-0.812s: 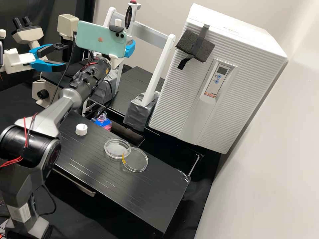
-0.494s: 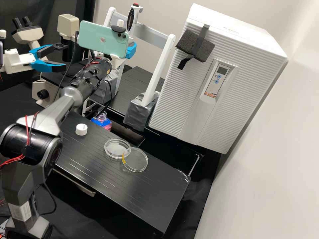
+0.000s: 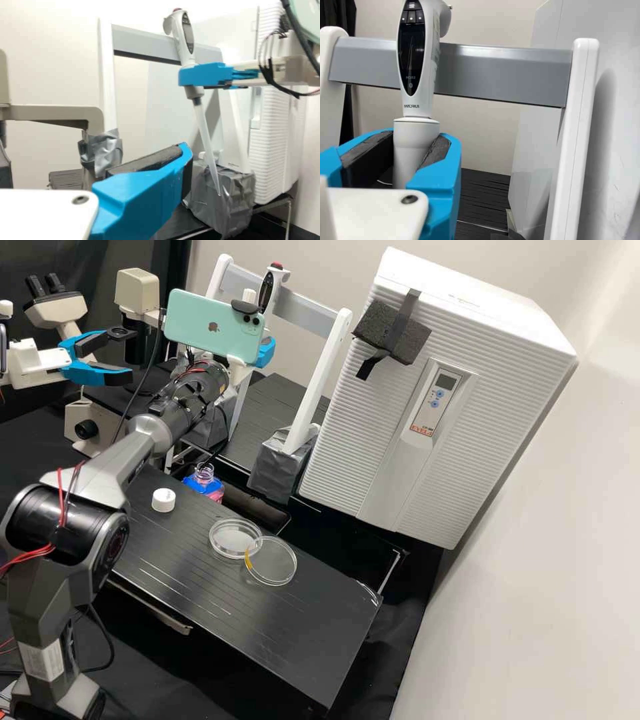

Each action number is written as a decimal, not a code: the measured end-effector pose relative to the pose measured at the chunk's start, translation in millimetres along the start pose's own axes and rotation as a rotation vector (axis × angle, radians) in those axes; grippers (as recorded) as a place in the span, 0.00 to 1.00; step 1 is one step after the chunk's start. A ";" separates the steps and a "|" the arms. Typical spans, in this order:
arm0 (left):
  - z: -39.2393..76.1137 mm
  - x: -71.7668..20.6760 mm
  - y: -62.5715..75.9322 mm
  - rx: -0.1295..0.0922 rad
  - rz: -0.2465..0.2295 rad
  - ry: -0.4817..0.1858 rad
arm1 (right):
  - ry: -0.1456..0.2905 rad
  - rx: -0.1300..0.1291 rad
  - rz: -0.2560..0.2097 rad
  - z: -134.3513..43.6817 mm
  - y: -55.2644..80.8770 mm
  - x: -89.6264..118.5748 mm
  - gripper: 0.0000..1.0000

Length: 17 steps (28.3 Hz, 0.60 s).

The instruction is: Use the pipette

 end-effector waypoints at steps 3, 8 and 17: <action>0.5 -0.5 -1.3 -0.002 -0.004 -0.001 | -0.002 0.000 -0.002 0.6 -0.8 0.7 0.00; 0.6 -2.3 -4.5 -0.006 -0.015 0.001 | -0.006 0.010 -0.012 1.5 -2.3 1.3 0.00; 1.5 -3.9 -8.2 -0.012 -0.026 0.001 | -0.018 0.032 -0.033 5.1 -7.4 3.5 0.00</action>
